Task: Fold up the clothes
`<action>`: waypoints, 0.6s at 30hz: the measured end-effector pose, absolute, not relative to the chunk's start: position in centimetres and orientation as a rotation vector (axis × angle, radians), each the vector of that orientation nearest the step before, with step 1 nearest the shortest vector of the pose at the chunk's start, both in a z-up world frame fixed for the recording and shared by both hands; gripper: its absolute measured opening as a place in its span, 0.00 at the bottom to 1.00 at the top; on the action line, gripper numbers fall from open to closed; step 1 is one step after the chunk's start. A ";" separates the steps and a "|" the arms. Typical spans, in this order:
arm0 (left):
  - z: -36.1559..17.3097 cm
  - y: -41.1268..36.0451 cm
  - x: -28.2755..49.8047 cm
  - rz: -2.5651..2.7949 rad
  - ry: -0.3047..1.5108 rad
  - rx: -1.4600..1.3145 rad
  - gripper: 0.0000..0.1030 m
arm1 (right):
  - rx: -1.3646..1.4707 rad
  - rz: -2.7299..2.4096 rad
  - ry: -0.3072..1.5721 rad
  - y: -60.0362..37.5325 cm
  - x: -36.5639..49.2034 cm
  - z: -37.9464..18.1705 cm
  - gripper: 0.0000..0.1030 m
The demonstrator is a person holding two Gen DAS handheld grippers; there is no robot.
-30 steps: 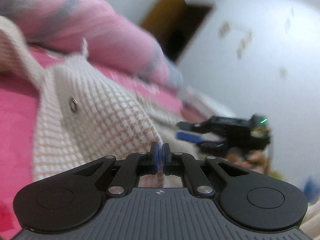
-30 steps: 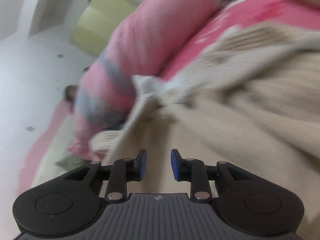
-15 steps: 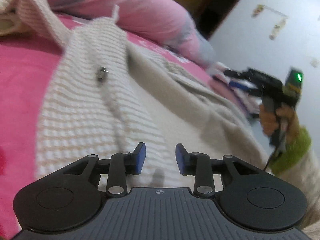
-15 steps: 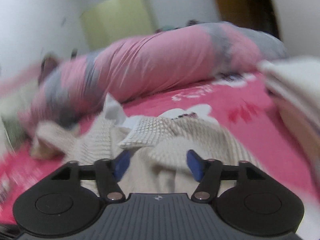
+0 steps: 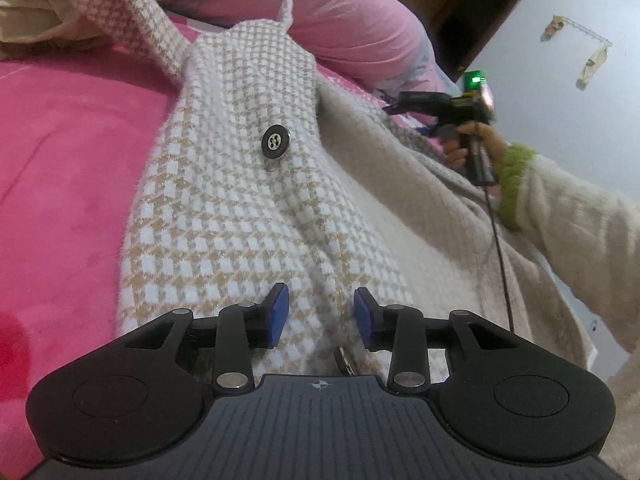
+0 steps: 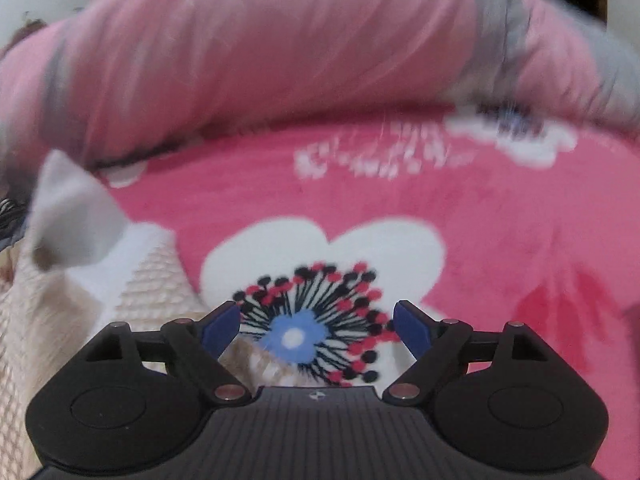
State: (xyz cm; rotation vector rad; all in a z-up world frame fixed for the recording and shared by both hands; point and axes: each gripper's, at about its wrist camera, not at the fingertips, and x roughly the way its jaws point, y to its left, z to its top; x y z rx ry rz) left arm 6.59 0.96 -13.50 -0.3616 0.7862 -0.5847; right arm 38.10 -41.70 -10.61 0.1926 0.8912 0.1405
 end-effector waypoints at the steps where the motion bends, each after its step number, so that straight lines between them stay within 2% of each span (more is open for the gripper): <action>1: -13.6 0.9 6.7 -0.587 0.781 -0.357 0.35 | 0.247 0.166 0.916 -41.9 38.2 -11.1 0.80; 2: -13.6 0.8 6.7 -0.589 0.776 -0.355 0.35 | 0.301 0.192 0.933 -42.1 38.2 -11.6 0.76; 4: -13.7 0.7 6.7 -0.592 0.768 -0.351 0.36 | 0.396 0.254 0.947 -42.5 37.7 -12.1 0.72; 8: -13.7 0.5 6.8 -0.601 0.764 -0.346 0.40 | 0.396 0.404 0.946 -42.2 35.5 -11.6 0.67; 14: -13.4 -0.4 6.8 -0.586 0.751 -0.291 0.44 | 0.275 0.490 0.939 -39.6 33.0 -10.3 0.66; 16: -13.4 -0.6 6.7 -0.581 0.743 -0.269 0.45 | 0.354 0.489 0.922 -40.4 32.9 -9.9 0.68; 17: -13.4 -0.7 6.6 -0.579 0.738 -0.258 0.45 | 0.427 0.504 0.910 -41.2 33.0 -9.9 0.79; 18: -13.4 -0.8 6.5 -0.578 0.734 -0.249 0.45 | 0.502 0.519 0.892 -41.9 32.9 -10.1 0.83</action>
